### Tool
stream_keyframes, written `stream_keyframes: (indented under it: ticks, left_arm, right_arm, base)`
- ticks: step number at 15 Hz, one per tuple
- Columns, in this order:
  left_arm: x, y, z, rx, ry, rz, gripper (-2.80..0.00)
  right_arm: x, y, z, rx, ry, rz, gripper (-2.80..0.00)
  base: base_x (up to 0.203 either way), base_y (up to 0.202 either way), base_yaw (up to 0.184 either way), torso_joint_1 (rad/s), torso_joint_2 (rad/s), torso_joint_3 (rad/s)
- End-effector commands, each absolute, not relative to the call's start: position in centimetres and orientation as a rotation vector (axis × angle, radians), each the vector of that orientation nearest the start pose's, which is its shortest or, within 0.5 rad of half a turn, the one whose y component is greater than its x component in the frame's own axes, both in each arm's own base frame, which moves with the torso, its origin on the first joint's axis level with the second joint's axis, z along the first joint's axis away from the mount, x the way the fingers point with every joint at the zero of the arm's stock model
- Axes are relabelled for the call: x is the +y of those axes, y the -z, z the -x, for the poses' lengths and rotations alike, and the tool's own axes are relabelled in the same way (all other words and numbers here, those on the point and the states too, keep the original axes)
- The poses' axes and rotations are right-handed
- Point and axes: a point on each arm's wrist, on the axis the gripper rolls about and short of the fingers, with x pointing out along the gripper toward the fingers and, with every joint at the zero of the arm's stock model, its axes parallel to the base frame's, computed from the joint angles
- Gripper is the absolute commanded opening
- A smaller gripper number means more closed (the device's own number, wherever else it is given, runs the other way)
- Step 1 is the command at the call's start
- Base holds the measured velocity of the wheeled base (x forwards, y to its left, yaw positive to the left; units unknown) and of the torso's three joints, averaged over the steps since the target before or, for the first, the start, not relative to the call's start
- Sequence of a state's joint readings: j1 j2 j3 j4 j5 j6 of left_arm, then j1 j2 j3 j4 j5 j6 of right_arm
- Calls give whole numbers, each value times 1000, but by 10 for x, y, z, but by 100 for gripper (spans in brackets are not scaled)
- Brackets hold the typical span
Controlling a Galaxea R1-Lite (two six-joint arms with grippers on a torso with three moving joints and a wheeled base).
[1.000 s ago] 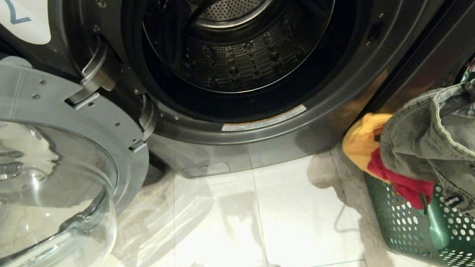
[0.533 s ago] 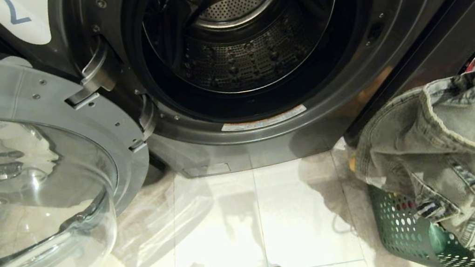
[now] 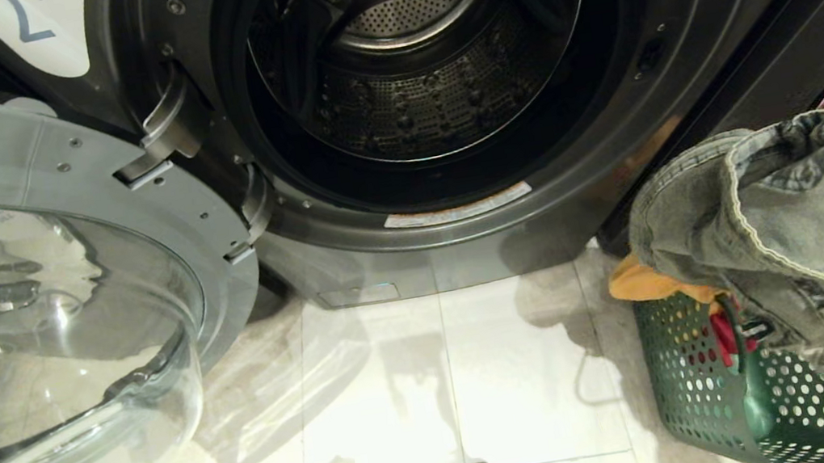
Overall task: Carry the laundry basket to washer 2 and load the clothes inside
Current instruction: Place the clothes into the washing machine
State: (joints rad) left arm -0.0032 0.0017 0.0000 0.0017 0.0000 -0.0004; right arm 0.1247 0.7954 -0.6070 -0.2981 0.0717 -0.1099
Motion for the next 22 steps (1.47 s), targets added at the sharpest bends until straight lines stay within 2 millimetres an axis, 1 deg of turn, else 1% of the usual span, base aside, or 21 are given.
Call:
stream_keyframes:
  ticks: [1, 2, 4, 7, 8, 10, 11, 12, 13, 14, 15, 17, 19, 22]
  left_arm:
    - [0, -75, 23, 3, 3, 2, -280]
    - [0, -75, 23, 4, 3, 1, -280]
    - [0, -75, 23, 4, 3, 0, -280]
    - [0, -75, 23, 3, 3, 2, -280]
    - [0, -75, 23, 5, 3, 0, -280]
    - [0, -75, 23, 5, 3, 2, -280]
    - [0, -75, 23, 5, 3, 1, -280]
    - [0, -75, 23, 4, 3, 0, -280]
    - [0, -75, 23, 3, 3, 0, -280]
    - [0, -75, 23, 5, 3, 0, -280]
    - [0, -75, 23, 5, 3, 0, -280]
    - [0, -75, 23, 4, 3, 1, -280]
    - [0, -75, 23, 5, 3, 0, -280]
    - [0, -75, 23, 3, 3, 0, -280]
  right_arm:
    - [28, -263, -98, -59, -326, 104, -280]
    - [39, -261, -112, -36, -370, 110, -280]
    - [61, -262, -145, -11, -399, 119, -280]
    - [100, -262, -206, -4, -362, 126, -280]
    - [113, -268, -226, -26, -353, 120, -280]
    - [139, -277, -269, -74, -338, 100, -280]
    - [151, -283, -292, -128, -325, 79, -280]
    - [161, -296, -313, -214, -309, 49, -280]
    - [169, -305, -329, -287, -298, 27, -280]
    - [178, -308, -346, -340, -291, 12, -280]
    - [187, -306, -361, -368, -292, 5, -280]
    - [201, -307, -383, -434, -286, -14, -280]
    - [213, -301, -402, -473, -281, -27, -280]
    - [237, -287, -414, -497, -305, -40, -280]
  base:
    - [0, 0, 0, 0, 0, 0]
    - [0, 0, 0, 0, 0, 0]
    - [0, 0, 0, 0, 0, 0]
    - [0, 0, 0, 0, 0, 0]
    - [0, 0, 0, 0, 0, 0]
    - [0, 0, 0, 0, 0, 0]
    - [0, 0, 0, 0, 0, 0]
    - [0, 0, 0, 0, 0, 0]
    - [0, 0, 0, 0, 0, 0]
    - [0, 0, 0, 0, 0, 0]
    - [0, 0, 0, 0, 0, 0]
    - [0, 0, 0, 0, 0, 0]
    - [0, 0, 0, 0, 0, 0]
    - [0, 0, 0, 0, 0, 0]
